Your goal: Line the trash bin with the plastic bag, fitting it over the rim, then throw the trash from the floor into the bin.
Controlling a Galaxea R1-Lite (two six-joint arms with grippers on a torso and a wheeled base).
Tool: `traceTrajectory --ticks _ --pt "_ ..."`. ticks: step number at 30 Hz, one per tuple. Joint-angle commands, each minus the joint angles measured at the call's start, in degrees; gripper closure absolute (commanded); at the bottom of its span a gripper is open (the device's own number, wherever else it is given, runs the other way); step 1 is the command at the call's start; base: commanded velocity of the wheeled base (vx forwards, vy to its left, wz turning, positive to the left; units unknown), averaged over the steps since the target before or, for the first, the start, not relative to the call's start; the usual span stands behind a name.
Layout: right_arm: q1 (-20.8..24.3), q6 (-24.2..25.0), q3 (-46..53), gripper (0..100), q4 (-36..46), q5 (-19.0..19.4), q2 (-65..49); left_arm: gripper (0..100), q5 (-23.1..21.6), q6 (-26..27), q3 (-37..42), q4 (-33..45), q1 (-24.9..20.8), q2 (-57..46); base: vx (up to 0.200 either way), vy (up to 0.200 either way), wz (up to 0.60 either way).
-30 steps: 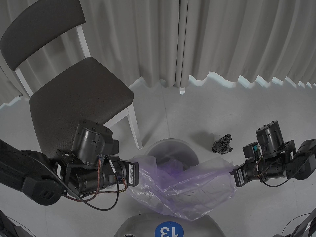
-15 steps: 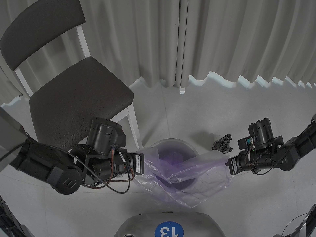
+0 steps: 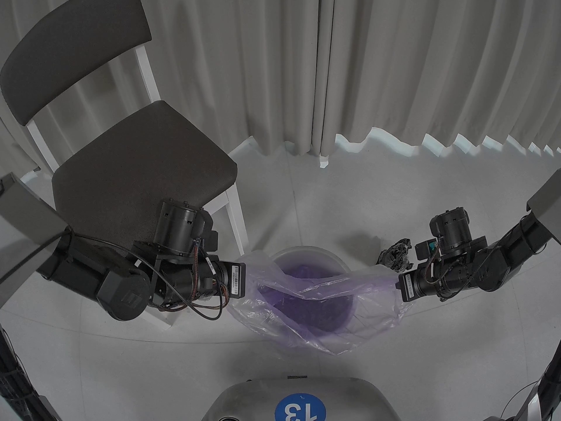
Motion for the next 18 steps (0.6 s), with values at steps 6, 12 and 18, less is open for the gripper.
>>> traceTrajectory --ticks 6,12,18 --pt "1.0 -0.2 6.2 100 -0.5 0.0 -0.8 100 0.0 0.1 1.8 0.8 -0.3 -0.7 0.000 0.000 0.00" --pt "1.0 -0.2 7.5 100 -1.5 0.0 -0.6 100 0.0 0.1 3.7 1.5 -0.1 -1.8 0.000 0.000 0.00" --pt "2.0 -0.2 9.2 100 -2.1 0.0 -2.4 100 0.3 0.1 4.9 2.7 0.1 -5.1 0.000 0.000 0.00"
